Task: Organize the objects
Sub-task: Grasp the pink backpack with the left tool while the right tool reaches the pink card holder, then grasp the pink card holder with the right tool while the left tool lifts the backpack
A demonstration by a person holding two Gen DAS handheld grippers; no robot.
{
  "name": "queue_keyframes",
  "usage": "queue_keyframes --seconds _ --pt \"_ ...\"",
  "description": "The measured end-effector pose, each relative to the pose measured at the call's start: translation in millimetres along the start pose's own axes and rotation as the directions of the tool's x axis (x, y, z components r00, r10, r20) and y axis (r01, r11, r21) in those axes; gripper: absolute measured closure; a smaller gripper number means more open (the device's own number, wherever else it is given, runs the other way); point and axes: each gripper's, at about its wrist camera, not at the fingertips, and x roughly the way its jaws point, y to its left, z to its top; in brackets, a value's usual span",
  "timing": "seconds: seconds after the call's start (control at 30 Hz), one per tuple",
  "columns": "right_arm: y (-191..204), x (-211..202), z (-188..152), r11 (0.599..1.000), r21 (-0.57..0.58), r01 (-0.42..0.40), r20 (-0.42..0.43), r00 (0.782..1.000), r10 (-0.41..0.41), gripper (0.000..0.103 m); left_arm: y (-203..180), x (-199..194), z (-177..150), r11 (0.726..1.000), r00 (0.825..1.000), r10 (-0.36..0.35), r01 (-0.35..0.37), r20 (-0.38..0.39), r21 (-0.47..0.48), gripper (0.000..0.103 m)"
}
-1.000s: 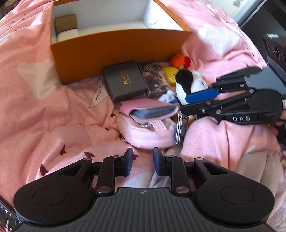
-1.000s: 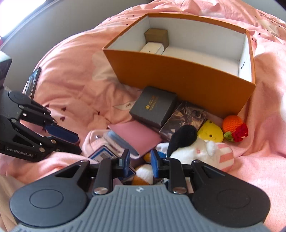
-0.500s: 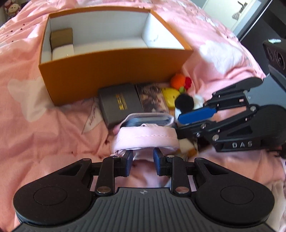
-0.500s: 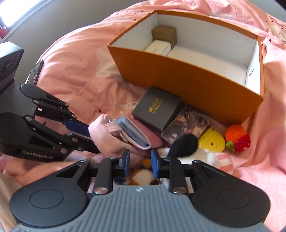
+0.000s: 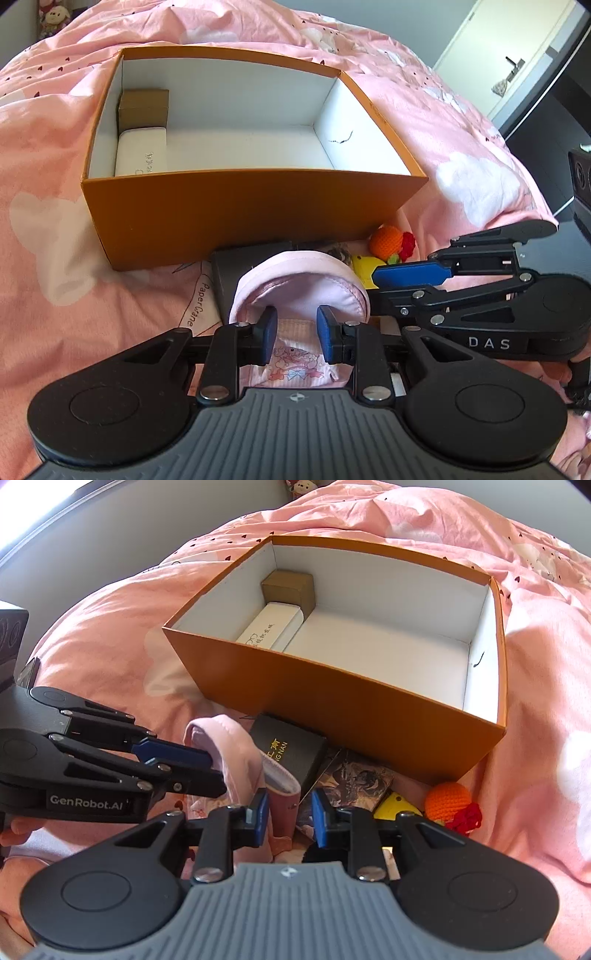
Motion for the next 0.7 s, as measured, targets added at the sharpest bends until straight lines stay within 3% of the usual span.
queue_keyframes --seconds 0.3,0.37,0.43,0.6,0.7 --pt "-4.2 18.9 -8.2 0.998 0.047 -0.03 -0.022 0.999 0.031 0.079 -0.8 -8.3 -16.2 0.998 0.999 0.04 -0.04 0.009 0.04 0.069" --pt "-3.1 21.3 -7.7 0.998 0.05 -0.04 -0.018 0.999 0.041 0.081 -4.1 -12.6 -20.3 0.996 0.998 0.064 -0.064 -0.004 0.055 0.064" --pt "-2.7 23.8 -7.4 0.997 0.054 -0.051 -0.021 0.998 0.052 0.082 -5.0 -18.1 -26.2 0.992 0.995 0.101 -0.1 -0.015 0.07 0.047" --pt "-1.8 27.3 -7.7 0.996 0.057 -0.064 -0.019 0.998 0.065 0.083 3.8 -19.2 -34.7 0.979 0.982 0.183 -0.179 -0.038 0.094 0.041" --pt "-1.8 29.5 -7.8 0.996 0.054 -0.069 -0.023 0.997 0.07 0.081 9.6 -6.9 -33.3 0.987 0.989 0.137 -0.131 -0.061 0.089 0.041"
